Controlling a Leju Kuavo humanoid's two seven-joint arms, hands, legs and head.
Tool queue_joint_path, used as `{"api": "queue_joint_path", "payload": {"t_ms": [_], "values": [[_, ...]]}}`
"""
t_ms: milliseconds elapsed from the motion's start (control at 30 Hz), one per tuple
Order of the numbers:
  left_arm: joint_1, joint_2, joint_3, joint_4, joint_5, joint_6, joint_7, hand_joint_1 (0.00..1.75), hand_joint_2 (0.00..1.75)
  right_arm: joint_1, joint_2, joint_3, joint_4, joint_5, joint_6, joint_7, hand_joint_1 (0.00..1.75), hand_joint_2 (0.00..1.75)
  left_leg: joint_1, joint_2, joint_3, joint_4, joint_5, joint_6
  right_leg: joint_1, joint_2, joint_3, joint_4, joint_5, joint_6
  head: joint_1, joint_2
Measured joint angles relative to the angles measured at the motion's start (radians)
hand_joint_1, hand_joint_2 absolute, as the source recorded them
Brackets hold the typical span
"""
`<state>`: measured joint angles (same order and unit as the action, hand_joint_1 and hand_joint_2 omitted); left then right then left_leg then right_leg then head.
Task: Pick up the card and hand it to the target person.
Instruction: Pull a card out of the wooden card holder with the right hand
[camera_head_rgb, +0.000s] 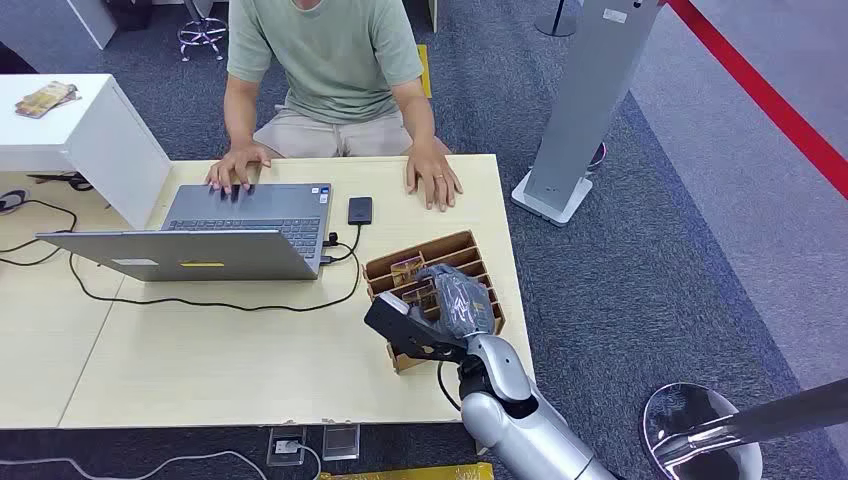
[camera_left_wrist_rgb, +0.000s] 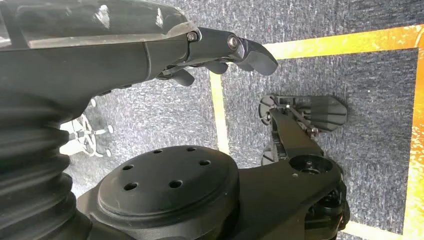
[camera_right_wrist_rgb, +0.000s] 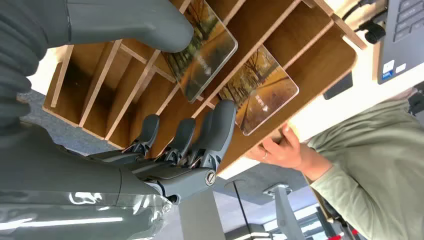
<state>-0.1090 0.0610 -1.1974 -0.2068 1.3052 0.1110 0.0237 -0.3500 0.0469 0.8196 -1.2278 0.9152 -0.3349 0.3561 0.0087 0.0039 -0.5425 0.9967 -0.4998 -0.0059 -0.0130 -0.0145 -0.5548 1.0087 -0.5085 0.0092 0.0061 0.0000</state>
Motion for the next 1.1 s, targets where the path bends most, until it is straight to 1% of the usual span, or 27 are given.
{"api": "queue_joint_path", "payload": {"t_ms": [600,1100], "values": [[0.0,-0.001,0.0,0.0,0.011,0.003,0.0,0.0,1.75,0.003,0.0,0.001,-0.023,-0.017,0.002,-0.015,0.8,1.75,0.0,0.0,0.0,0.0,0.0,0.0,0.0,0.0,0.0,0.0,0.0,0.0,0.0,0.0],[0.0,-0.003,-0.001,0.0,0.009,0.003,0.004,0.0,1.75,-0.004,0.003,0.001,0.051,-0.028,-0.011,-0.001,0.82,1.75,0.0,0.0,0.0,0.0,0.0,0.0,0.0,0.0,0.0,0.0,0.0,0.0,0.0,0.0]]}}
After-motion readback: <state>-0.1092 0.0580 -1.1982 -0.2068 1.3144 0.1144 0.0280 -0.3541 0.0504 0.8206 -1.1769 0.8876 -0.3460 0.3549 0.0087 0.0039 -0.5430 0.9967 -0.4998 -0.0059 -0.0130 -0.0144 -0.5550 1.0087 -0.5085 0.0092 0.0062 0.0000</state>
